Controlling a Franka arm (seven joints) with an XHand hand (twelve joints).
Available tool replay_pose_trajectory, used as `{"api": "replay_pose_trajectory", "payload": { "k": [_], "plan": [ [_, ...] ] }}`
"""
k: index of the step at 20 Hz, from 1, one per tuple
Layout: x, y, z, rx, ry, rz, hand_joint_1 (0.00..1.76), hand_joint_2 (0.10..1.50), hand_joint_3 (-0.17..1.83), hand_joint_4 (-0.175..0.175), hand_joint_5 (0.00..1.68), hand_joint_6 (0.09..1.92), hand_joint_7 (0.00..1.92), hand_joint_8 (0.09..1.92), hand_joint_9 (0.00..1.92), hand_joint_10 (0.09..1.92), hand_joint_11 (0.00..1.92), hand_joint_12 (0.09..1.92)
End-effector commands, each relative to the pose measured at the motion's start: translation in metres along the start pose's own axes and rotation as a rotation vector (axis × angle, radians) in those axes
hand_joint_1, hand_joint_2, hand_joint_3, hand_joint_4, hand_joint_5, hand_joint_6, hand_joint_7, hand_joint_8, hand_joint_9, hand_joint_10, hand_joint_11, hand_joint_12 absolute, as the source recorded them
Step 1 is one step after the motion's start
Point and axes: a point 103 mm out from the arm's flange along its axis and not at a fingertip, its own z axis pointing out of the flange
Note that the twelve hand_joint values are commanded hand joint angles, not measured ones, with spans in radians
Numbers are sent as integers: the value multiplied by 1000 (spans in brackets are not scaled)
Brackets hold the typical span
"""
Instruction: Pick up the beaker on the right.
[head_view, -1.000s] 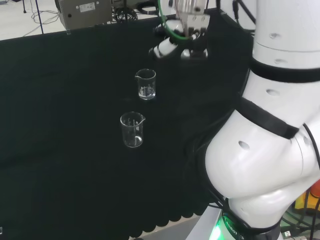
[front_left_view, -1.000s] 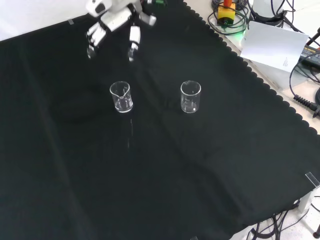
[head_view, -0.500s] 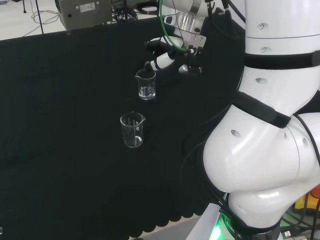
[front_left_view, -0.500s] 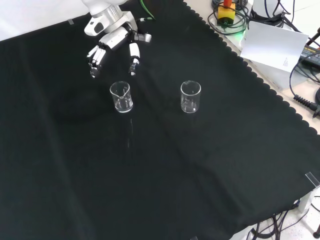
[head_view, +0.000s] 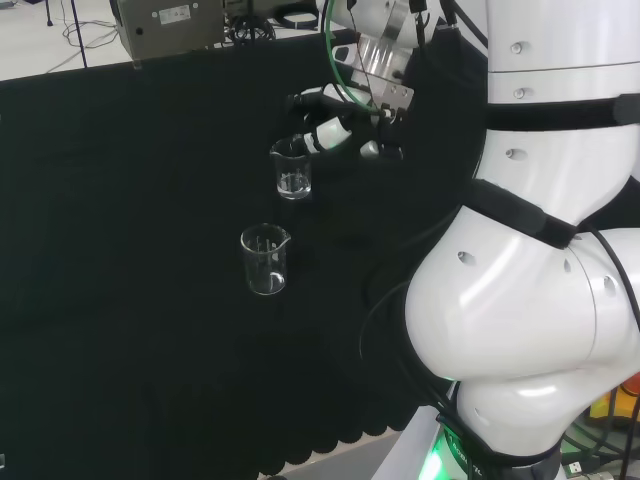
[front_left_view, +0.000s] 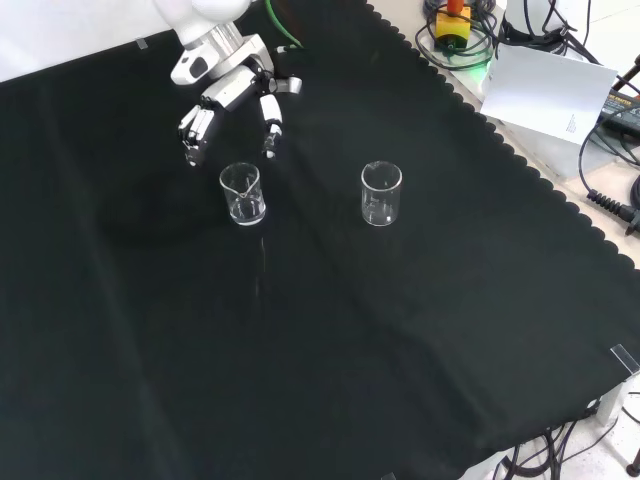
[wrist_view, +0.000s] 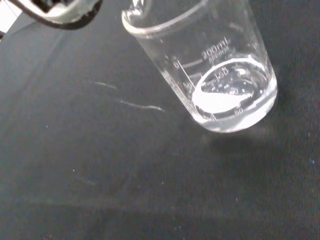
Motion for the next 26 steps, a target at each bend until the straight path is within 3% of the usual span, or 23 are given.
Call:
{"api": "replay_pose_trajectory", "payload": {
  "k": [1, 9, 16, 26],
  "plan": [
    [-13, 4, 14, 5, 80, -46, 809, 588, 518, -12, 364, 87, 166, 595, 354, 606, 13, 1421],
    [-19, 11, 31, -1, 141, -100, 872, 534, 581, -6, 284, 87, 125, 594, 294, 624, 0, 1381],
    [-23, 16, 45, -46, 183, -104, 907, 514, 610, -18, 353, 87, 187, 619, 329, 627, 0, 1395],
    [-25, 22, 60, -56, 239, -92, 973, 491, 722, -22, 436, 87, 237, 634, 380, 609, 0, 1411]
  ]
}}
